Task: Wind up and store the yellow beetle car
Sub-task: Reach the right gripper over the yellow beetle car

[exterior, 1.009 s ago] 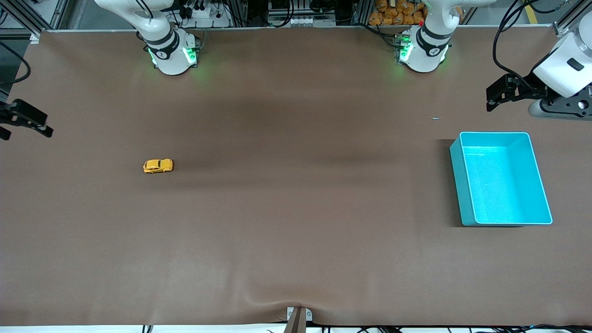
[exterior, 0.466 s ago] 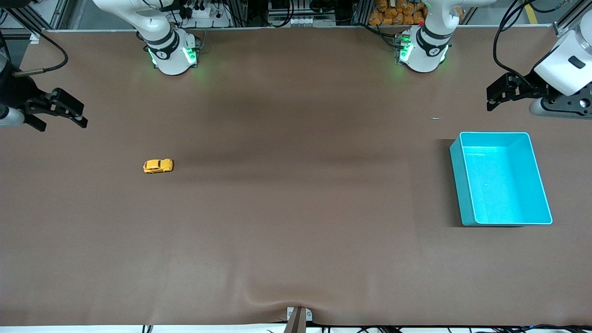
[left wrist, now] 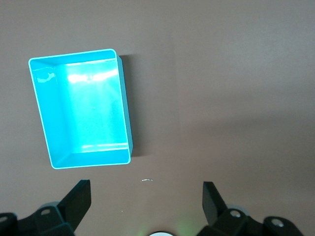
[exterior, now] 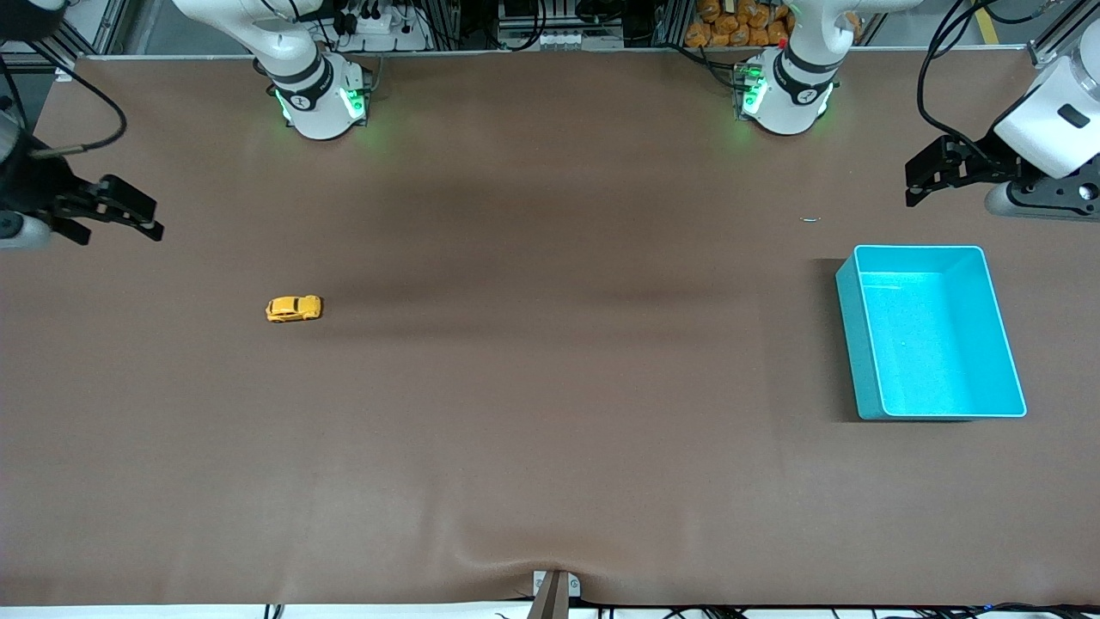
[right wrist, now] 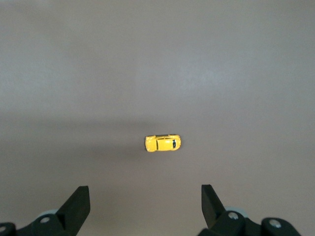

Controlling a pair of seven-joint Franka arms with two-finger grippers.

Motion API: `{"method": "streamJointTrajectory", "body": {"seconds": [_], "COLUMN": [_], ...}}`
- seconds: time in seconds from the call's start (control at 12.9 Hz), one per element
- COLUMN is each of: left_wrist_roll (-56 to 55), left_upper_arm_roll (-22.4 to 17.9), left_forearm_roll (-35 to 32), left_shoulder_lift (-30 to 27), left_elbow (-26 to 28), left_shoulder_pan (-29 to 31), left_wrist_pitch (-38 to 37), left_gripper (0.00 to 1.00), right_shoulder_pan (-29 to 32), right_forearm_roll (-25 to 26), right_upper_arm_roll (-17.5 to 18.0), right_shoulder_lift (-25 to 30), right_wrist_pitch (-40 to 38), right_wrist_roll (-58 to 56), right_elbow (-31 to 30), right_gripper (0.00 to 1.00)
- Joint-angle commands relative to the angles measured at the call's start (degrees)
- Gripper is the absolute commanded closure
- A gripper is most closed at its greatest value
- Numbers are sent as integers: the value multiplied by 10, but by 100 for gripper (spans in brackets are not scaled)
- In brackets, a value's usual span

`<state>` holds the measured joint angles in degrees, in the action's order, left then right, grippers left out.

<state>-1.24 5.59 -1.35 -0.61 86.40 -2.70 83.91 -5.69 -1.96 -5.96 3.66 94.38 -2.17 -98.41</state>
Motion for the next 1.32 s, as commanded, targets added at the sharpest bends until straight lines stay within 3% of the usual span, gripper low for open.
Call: {"method": "streamJointTrajectory", "body": {"seconds": [0.0, 0.7, 0.93, 1.24], "left_wrist_roll": [-7, -8, -8, -9], "left_upper_arm_roll": [1, -1, -1, -1], "left_forearm_roll": [9, 9, 9, 9], "left_shoulder_lift": [-1, 0, 0, 0], "left_elbow": [-6, -5, -5, -5], "left_shoulder_pan": [3, 4, 3, 4], "left_wrist_pitch": [-5, -6, -6, -6], "left_gripper": [0, 0, 0, 0], "right_shoulder_pan": [4, 3, 4, 11], "right_forearm_roll": [7, 14, 16, 19], "right_upper_arm_roll": [5, 5, 4, 3], "right_shoulder_lift": [6, 2, -24, -85], "right_wrist_pitch": [31, 325, 374, 457], "right_wrist_roll": [-16, -436, -621, -739], "right_elbow": [-56, -323, -353, -389], "right_gripper": [0, 0, 0, 0]}}
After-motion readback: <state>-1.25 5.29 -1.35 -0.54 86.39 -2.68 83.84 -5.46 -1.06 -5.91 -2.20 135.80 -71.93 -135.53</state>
